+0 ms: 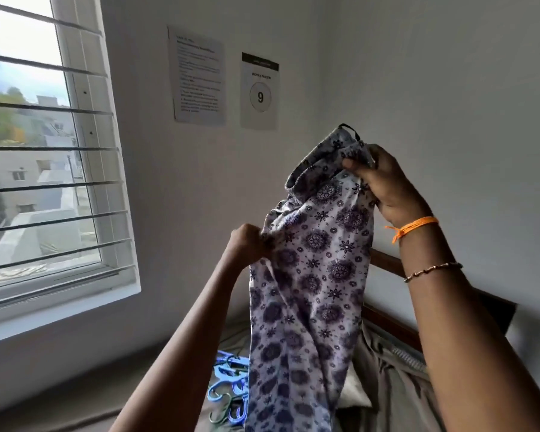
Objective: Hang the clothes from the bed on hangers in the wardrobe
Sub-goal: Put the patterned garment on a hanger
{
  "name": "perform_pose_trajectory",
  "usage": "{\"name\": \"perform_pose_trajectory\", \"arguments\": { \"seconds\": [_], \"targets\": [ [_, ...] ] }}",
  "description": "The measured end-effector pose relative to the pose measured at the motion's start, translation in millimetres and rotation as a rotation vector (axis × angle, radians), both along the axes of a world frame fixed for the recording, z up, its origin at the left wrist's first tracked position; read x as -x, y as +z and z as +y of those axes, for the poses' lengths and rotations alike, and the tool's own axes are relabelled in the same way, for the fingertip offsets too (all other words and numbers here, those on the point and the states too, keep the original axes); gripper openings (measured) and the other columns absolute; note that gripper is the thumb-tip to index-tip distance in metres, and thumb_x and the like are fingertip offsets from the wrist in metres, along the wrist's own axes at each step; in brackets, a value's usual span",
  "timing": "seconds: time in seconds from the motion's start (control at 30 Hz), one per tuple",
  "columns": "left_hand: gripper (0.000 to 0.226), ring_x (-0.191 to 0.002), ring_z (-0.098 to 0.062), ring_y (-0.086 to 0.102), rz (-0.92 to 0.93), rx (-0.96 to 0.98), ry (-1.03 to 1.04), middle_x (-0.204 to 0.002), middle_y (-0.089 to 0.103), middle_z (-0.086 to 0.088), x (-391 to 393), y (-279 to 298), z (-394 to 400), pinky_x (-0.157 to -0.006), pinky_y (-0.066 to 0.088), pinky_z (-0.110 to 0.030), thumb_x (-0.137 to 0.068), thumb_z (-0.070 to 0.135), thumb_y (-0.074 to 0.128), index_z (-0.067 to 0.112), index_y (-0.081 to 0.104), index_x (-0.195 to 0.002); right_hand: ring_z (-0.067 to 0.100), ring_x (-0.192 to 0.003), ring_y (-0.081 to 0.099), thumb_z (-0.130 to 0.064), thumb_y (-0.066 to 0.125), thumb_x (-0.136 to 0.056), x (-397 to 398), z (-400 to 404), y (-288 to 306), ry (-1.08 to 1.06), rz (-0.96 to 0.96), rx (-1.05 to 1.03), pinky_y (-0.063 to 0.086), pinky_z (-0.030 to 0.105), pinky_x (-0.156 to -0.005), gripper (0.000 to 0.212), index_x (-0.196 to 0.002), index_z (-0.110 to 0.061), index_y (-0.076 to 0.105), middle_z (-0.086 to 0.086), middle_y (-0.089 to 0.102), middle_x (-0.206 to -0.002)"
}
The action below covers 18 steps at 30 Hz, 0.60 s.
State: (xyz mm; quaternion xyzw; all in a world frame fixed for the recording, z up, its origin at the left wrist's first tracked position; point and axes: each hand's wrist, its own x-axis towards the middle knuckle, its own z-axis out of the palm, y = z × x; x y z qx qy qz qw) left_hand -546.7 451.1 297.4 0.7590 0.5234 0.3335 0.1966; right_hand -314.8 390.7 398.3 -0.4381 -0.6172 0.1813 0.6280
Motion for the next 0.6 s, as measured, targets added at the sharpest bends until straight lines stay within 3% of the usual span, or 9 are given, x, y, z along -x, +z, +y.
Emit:
{"name": "perform_pose_trajectory", "arguments": {
  "seconds": [0.07,0.17,0.23,0.27,0.37,0.43,0.5,0.53,0.6],
  "targets": [
    [0.029,-0.060,-0.016,0.045,-0.160,0.208,-0.010,-0.065,0.055,-0.008,2.6,-20.2,2.1,-0.055,0.035,-0.025,-0.076,0.030,0.066,0.008,0.056,-0.061,0.023,-0.097,0.066,-0.018,0.071,-0.081,-6.8,3.2,-2.8,0.051,0.132,0.039,0.054,0.034,-0.081,0.043,-0.118,-0.008,0.053,0.010,0.066,-0.107],
    [0.017,-0.058,-0.017,0.039,-0.454,0.336,-0.054,-0.055,0.047,-0.002,4.4,-33.5,5.1,-0.054,0.033,-0.023,-0.070,0.018,0.055,0.010,0.049,-0.055,0.031,-0.088,0.063,-0.016,0.073,-0.071,-18.0,6.0,-2.6,-0.003,0.230,0.186,0.053,0.034,-0.072,0.052,-0.116,0.002,0.054,0.021,0.065,-0.102],
    [0.021,-0.060,-0.017,0.042,-0.596,0.402,-0.183,-0.066,0.052,-0.010,2.2,-34.0,6.3,-0.052,0.036,-0.021,-0.087,0.003,0.043,0.004,0.056,-0.069,0.030,-0.078,0.063,-0.015,0.068,-0.079,-23.5,7.8,-4.2,-0.017,0.282,0.271,0.052,0.036,-0.074,0.027,-0.099,0.003,0.062,0.018,0.069,-0.083],
    [0.026,-0.064,-0.019,0.048,-0.710,0.442,-0.269,-0.077,0.054,-0.015,0.0,-31.2,6.1,-0.055,0.040,-0.022,-0.091,0.002,0.036,0.002,0.060,-0.082,0.030,-0.081,0.063,-0.019,0.064,-0.085,-25.3,9.3,-8.2,0.060,0.342,0.285,0.052,0.038,-0.078,0.026,-0.100,0.002,0.062,0.016,0.069,-0.085],
    [0.033,-0.067,-0.019,0.065,-1.028,0.628,-0.450,-0.079,0.068,-0.011,-2.4,-20.1,2.5,-0.058,0.054,-0.024,-0.095,0.005,0.029,0.004,0.062,-0.096,0.022,-0.107,0.060,-0.056,0.058,-0.082,-28.6,12.5,-49.9,0.319,0.542,0.264,0.050,0.035,-0.091,0.072,-0.133,-0.006,0.046,0.008,0.061,-0.120],
    [0.033,-0.058,-0.015,0.067,-1.037,0.679,-0.434,-0.066,0.069,-0.008,-1.8,-24.1,7.9,-0.053,0.055,-0.022,-0.097,0.005,0.027,0.004,0.060,-0.095,0.019,-0.096,0.062,-0.067,0.061,-0.071,-20.2,5.0,-102.3,0.246,0.490,0.476,0.051,0.031,-0.082,0.081,-0.129,-0.012,0.054,0.003,0.066,-0.111],
    [0.033,-0.055,-0.015,0.064,-0.951,0.687,-0.373,-0.062,0.066,-0.007,0.1,-40.2,11.3,-0.053,0.054,-0.022,-0.094,0.004,0.027,0.004,0.059,-0.088,0.019,-0.080,0.065,-0.051,0.059,-0.080,-7.2,-2.8,-174.8,0.293,0.443,0.740,0.050,0.027,-0.069,0.051,-0.109,-0.009,0.067,0.006,0.071,-0.094],
    [0.031,-0.051,-0.013,0.060,-0.903,0.694,-0.326,-0.057,0.062,-0.005,1.2,-51.3,12.5,-0.051,0.051,-0.021,-0.092,0.003,0.028,0.005,0.057,-0.080,0.019,-0.079,0.065,-0.041,0.065,-0.079,2.2,-11.4,-204.0,0.288,0.426,0.831,0.051,0.026,-0.069,0.045,-0.105,-0.004,0.068,0.008,0.071,-0.091],
    [0.027,-0.045,-0.012,0.051,-0.806,0.738,-0.289,-0.054,0.055,-0.002,3.5,-73.5,10.5,-0.044,0.043,-0.018,-0.090,0.004,0.031,0.009,0.050,-0.071,0.021,-0.081,0.064,-0.032,0.081,-0.059,9.1,-17.1,-246.6,0.173,0.436,0.912,0.050,0.029,-0.078,0.060,-0.106,0.001,0.066,0.010,0.070,-0.089]
  ]
}}
